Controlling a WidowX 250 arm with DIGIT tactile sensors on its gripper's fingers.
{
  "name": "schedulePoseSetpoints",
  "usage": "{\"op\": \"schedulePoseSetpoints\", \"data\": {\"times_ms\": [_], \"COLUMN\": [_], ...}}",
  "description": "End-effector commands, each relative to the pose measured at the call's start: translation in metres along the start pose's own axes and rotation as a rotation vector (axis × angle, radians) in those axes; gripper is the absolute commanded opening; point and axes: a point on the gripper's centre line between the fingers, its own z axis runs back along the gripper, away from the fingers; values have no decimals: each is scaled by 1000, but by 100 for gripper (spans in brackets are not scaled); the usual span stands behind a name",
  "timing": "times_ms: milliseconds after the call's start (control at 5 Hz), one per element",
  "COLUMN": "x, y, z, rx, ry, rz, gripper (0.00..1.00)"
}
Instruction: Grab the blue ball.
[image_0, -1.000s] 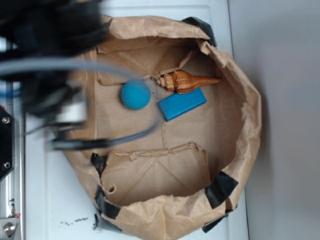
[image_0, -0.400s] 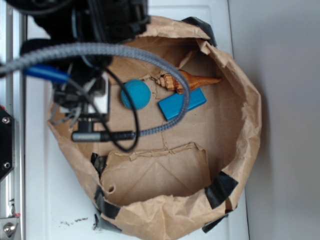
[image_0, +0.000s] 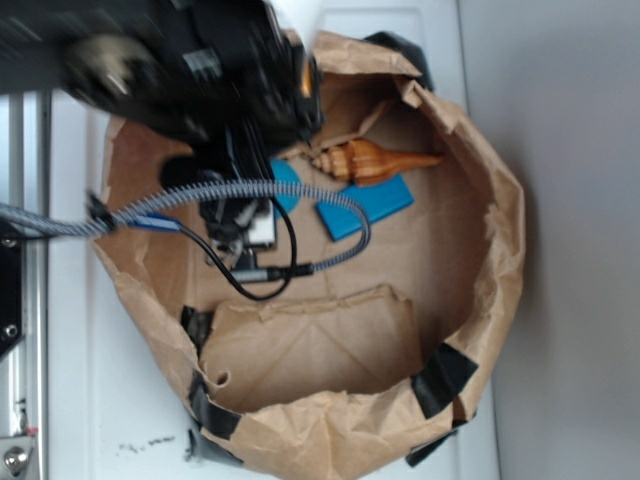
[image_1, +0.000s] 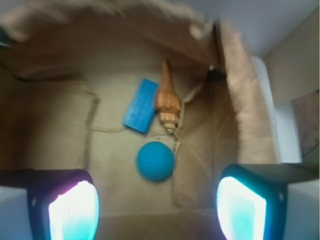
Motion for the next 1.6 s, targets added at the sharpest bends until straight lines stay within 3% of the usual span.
{"op": "schedulePoseSetpoints", "data": {"times_ms": [0, 600, 800, 1000, 1400], "x": [3, 1, 1, 1, 0], "y": [-5, 6, 7, 3, 3], "z": [-52, -81, -94, -99, -91], "rx": [-21, -15, 47, 48, 72], "ry": [32, 61, 61, 58, 24], "rz": [-89, -113, -119, -112, -88], "gripper": [100, 100, 100, 0, 0]}}
